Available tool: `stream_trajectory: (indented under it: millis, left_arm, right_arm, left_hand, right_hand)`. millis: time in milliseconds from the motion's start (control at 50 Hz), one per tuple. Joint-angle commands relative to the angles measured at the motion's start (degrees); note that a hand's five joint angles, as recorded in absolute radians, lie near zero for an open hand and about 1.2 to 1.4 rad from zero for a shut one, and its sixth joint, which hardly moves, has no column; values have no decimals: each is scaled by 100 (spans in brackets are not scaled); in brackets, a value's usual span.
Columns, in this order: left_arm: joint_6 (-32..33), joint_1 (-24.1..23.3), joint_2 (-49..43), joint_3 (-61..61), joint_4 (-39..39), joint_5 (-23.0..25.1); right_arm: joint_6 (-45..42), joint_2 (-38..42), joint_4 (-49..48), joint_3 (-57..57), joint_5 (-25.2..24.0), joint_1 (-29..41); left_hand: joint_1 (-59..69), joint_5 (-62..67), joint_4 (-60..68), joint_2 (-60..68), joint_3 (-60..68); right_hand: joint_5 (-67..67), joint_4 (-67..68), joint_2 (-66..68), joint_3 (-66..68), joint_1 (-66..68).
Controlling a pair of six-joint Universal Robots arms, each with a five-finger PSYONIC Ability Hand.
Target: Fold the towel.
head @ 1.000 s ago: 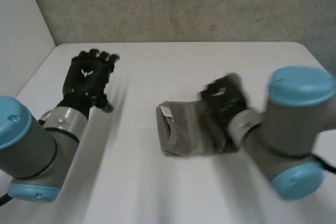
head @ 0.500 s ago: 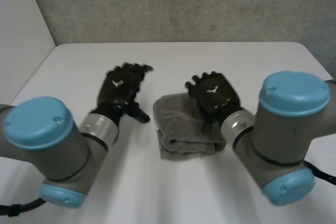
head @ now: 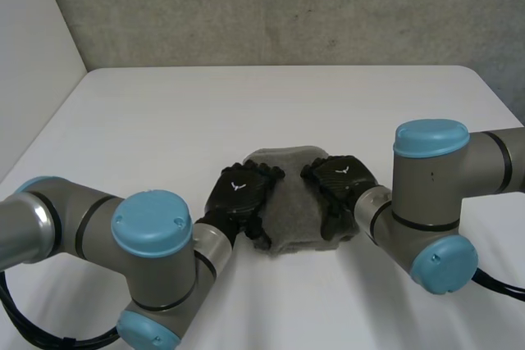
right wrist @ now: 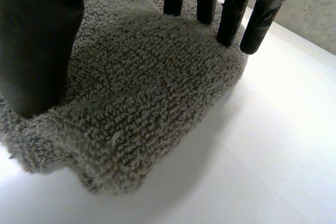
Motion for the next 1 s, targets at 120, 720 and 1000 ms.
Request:
stream_trajectory:
  millis: [120, 720, 1000]
  left_arm:
    - [-2, 146, 1679, 302, -441, -111]
    - [-46, 1279, 2883, 1612, -2902, -1069]
    - [-11, 1288, 2892, 1533, -2884, -1052]
  right_arm:
    - [435, -2152, -167, 337, 89, -101]
    - [762, -3104, 132, 232, 968, -576]
    - [701, -2991, 35, 293, 872, -567]
  left_hand:
    - [-241, -1287, -233, -232, -222]
    - [-274, -1320, -266, -266, -256]
    - [-712, -1758, -704, -703, -693]
  right_hand:
    - [-339, -445, -386, -376, -248]
    - [-339, -445, -386, -376, -248]
    - [-339, -445, -386, -376, -248]
